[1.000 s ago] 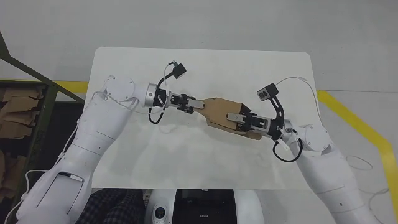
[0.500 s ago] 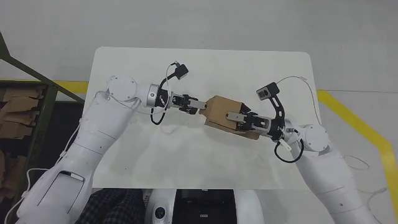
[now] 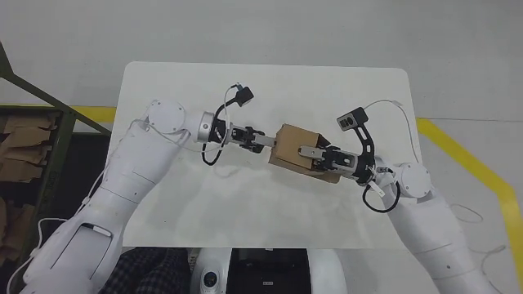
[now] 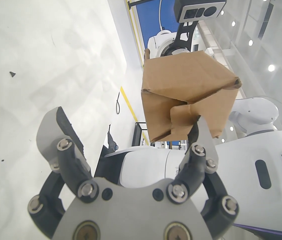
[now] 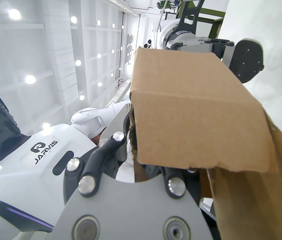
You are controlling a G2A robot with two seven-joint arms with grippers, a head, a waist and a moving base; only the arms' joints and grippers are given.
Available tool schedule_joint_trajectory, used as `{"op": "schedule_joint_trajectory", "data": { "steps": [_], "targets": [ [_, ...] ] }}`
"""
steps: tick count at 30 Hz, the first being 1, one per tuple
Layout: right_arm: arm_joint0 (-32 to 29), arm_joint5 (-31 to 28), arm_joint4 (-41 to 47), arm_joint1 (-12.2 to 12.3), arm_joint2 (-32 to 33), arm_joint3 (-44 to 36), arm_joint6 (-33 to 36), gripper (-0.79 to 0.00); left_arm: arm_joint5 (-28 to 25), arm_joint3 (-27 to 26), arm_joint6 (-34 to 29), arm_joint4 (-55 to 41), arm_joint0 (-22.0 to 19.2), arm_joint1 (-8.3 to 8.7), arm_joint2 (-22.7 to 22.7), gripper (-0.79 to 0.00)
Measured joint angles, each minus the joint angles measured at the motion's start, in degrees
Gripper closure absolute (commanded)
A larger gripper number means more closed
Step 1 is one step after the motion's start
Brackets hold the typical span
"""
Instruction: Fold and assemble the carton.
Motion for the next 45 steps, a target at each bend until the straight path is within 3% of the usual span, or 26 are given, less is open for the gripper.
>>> {"op": "schedule_joint_trajectory", "data": {
  "steps": [45],
  "targets": [
    [1.39,1.16,3.95,-0.9,-1.51,1.76,3.44,0.0,-0.68,-0.13,-0.25,-1.47,-1.93,-0.54,3.31,-0.785]
  ]
}}
